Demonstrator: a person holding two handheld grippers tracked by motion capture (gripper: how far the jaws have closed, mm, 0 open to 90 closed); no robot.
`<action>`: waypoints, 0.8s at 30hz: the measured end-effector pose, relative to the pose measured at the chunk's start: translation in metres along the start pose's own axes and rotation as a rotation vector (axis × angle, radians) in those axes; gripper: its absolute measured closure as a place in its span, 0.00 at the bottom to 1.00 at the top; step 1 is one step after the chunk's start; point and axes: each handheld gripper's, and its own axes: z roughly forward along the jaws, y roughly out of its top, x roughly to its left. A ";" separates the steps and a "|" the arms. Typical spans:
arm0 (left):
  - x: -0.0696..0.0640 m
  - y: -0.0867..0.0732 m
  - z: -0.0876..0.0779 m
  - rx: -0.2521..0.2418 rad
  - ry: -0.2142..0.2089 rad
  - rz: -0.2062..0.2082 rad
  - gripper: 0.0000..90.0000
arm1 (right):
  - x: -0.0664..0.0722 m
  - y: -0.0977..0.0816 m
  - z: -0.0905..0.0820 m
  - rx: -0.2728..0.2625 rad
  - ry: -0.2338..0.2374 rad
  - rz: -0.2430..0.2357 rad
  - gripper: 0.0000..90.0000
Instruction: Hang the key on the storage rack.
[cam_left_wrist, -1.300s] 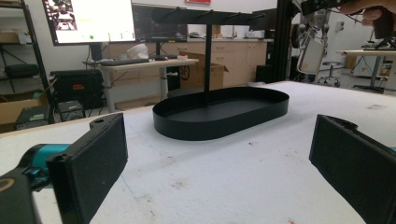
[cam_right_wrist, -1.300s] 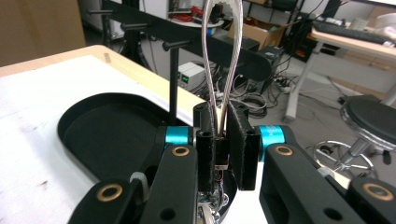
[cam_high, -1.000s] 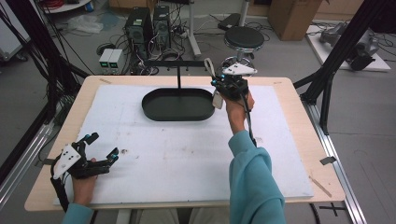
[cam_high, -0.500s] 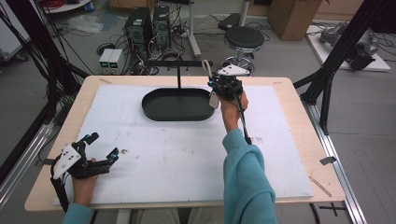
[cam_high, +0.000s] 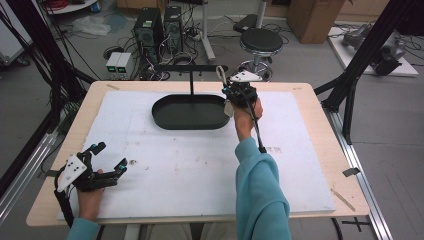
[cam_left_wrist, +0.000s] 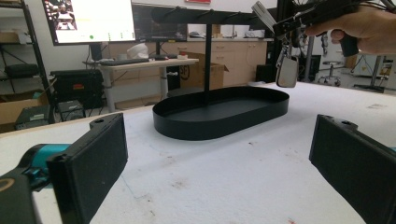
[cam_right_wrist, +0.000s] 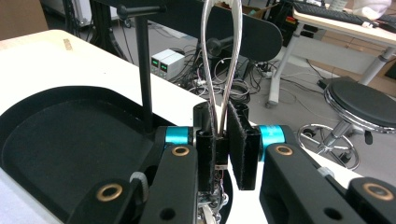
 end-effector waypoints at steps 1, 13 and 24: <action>0.000 0.000 0.000 0.000 0.000 0.000 0.05 | 0.000 -0.001 0.001 0.002 -0.003 -0.001 0.92; 0.000 0.000 0.000 -0.001 0.000 0.000 0.05 | 0.002 -0.005 0.010 -0.008 -0.023 0.007 0.92; 0.000 0.000 0.000 -0.001 0.000 0.003 0.05 | 0.001 -0.009 0.019 -0.007 -0.027 0.047 0.91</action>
